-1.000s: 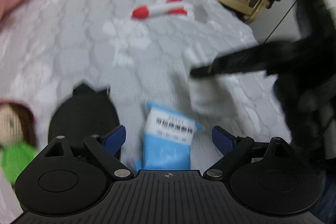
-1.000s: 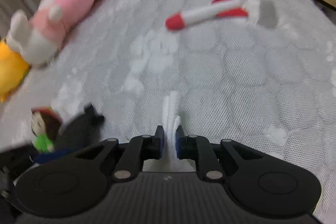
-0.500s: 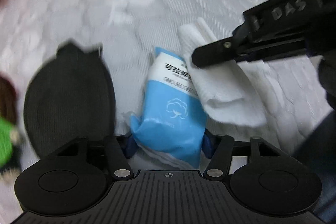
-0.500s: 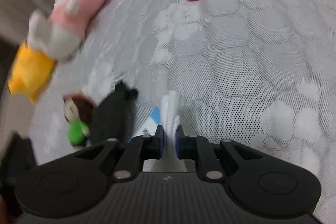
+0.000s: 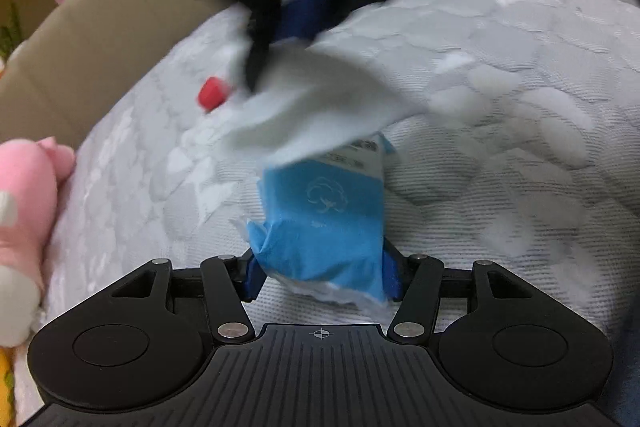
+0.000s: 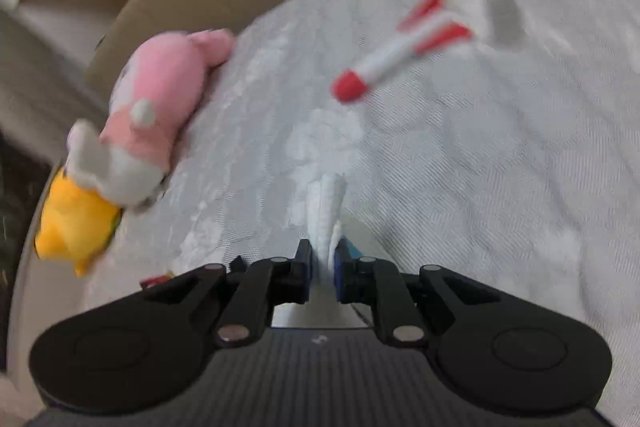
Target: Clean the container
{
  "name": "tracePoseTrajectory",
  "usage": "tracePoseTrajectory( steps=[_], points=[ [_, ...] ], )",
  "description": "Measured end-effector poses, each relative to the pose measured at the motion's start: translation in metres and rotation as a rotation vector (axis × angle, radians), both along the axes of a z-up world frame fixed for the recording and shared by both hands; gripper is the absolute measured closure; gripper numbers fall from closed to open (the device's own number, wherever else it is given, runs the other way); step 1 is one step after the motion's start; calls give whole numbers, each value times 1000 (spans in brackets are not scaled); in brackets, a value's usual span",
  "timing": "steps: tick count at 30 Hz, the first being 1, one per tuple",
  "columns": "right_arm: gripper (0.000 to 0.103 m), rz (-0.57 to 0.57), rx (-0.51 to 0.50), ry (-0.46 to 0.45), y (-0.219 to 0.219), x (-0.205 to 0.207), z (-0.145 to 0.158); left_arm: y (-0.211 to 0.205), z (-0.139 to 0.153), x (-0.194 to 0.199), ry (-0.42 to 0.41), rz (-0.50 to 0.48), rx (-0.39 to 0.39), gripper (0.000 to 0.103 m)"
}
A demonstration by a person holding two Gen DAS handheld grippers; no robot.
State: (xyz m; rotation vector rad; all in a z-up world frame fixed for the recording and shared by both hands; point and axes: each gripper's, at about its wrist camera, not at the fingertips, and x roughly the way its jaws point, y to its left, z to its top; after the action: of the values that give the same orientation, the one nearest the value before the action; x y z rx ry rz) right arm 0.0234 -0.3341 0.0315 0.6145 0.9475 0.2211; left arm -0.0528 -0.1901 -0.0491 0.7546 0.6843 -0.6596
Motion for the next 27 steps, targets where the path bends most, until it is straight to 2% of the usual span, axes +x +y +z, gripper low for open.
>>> tracePoseTrajectory(
  steps=[3, 5, 8, 11, 13, 16, 17, 18, 19, 20, 23, 26, 27],
  points=[
    [92, 95, -52, 81, 16, 8, -14, 2, 5, 6, 107, 42, -57, 38],
    [92, 148, -185, 96, 22, 10, -18, 6, 9, 10, 171, 78, -98, 37],
    [90, 161, -376, 101, 12, 11, -19, 11, 12, 16, 243, 111, -155, 30],
    [90, 97, -374, 207, -19, 8, -35, 19, 12, 35, 412, 180, -281, 18],
    [90, 40, -276, 275, -37, 8, -45, 29, 9, 51, 570, 258, -416, 11],
    [90, 5, -182, 271, -49, 7, -46, 36, 3, 72, 730, 390, -573, 10],
    [90, 2, -178, 253, -48, 6, -44, 35, 1, 78, 766, 433, -610, 11],
    [90, -4, -184, 233, -47, 6, -40, 32, -1, 79, 774, 457, -621, 16],
    [90, -13, -188, 213, -47, 5, -37, 29, -3, 81, 778, 480, -630, 34],
    [90, -26, -196, 191, -47, 4, -33, 25, -2, 82, 738, 493, -608, 44],
    [90, -70, -239, 134, -50, 0, -19, 10, 10, 76, 529, 427, -490, 46],
    [90, -107, -231, 54, -52, -2, -6, -7, 28, 62, 122, 198, -190, 47],
    [90, -116, -219, 22, -53, -2, -1, -11, 26, 48, -24, 94, -65, 47]
  ],
)
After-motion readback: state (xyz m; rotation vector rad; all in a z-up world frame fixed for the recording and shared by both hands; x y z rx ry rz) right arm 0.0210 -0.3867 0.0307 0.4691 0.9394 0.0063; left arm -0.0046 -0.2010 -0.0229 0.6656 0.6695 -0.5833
